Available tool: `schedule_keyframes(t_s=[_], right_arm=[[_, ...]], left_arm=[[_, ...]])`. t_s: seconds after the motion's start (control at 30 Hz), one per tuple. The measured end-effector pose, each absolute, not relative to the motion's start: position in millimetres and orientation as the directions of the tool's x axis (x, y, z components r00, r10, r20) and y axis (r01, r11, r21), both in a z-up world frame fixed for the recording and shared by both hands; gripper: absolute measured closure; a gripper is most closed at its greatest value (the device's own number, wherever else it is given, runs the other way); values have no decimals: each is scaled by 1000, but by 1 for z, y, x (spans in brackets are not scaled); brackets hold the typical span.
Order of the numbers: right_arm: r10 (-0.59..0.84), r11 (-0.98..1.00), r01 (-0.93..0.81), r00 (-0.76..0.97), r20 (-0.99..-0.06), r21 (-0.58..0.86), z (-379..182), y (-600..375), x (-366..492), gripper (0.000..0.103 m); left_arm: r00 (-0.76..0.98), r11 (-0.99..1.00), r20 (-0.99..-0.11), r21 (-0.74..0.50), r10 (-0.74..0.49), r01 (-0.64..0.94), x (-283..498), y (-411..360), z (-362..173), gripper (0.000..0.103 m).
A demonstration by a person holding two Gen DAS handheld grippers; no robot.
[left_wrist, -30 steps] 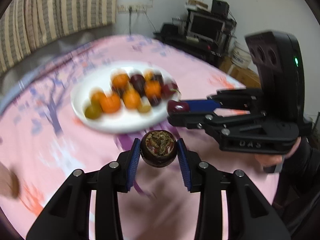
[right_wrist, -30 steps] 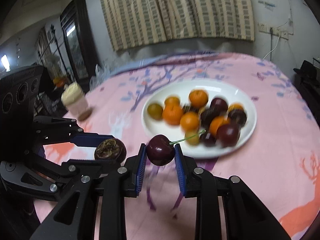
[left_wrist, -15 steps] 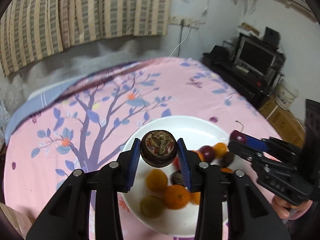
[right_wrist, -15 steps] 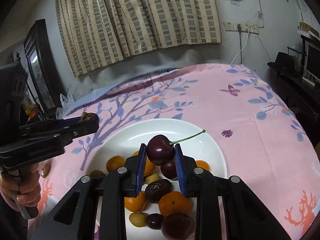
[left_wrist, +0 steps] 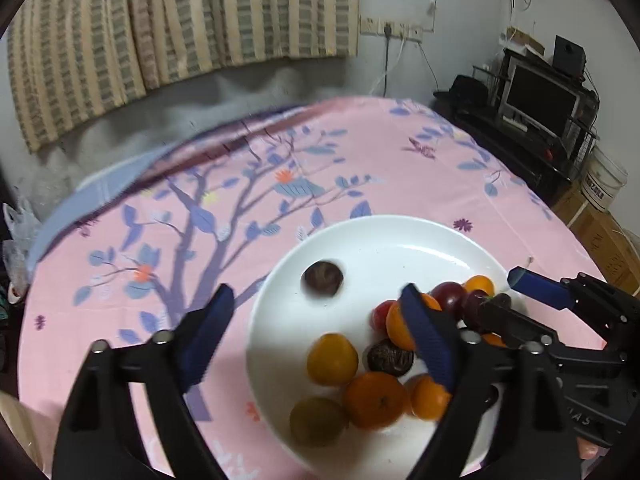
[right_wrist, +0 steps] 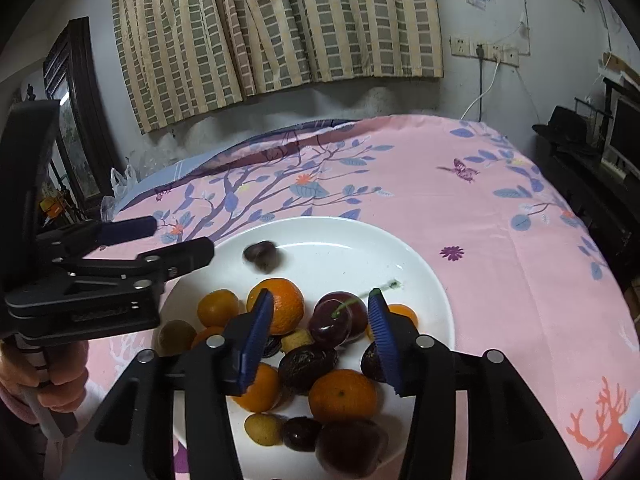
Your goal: Organize fruits
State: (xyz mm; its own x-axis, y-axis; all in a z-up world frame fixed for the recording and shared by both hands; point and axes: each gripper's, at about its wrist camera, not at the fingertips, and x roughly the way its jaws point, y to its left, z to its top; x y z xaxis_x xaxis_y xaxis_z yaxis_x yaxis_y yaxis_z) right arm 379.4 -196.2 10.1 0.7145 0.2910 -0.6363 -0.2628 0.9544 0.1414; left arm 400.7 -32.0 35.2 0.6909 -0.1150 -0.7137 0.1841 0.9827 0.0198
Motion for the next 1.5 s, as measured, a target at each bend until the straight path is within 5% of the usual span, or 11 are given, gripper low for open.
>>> schedule_keyframes(t_s=[0.13, 0.2, 0.37, 0.87, 1.5], right_arm=[[275, 957, -272, 738, -617, 101, 23, -194, 348, 33], [270, 957, -275, 742, -614, 89, 27, -192, 329, 16], [225, 963, -270, 785, -578, 9, 28, -182, 265, 4], [107, 983, -173, 802, -587, -57, -19, -180, 197, 4], [97, 988, -149, 766, -636, -29, -27, -186, 203, 4]], left_arm=[[708, 984, -698, 27, -108, 177, 365, -25, 53, 8], [721, 983, -684, 35, -108, 180, 339, -22, 60, 5], [737, 984, -665, 18, -121, 178, 268, -12, 58, 5], [711, 996, -697, -54, -93, 77, 191, 4, 0, 5], [728, 995, -685, 47, -30, 86, 180, -14, -11, 5]])
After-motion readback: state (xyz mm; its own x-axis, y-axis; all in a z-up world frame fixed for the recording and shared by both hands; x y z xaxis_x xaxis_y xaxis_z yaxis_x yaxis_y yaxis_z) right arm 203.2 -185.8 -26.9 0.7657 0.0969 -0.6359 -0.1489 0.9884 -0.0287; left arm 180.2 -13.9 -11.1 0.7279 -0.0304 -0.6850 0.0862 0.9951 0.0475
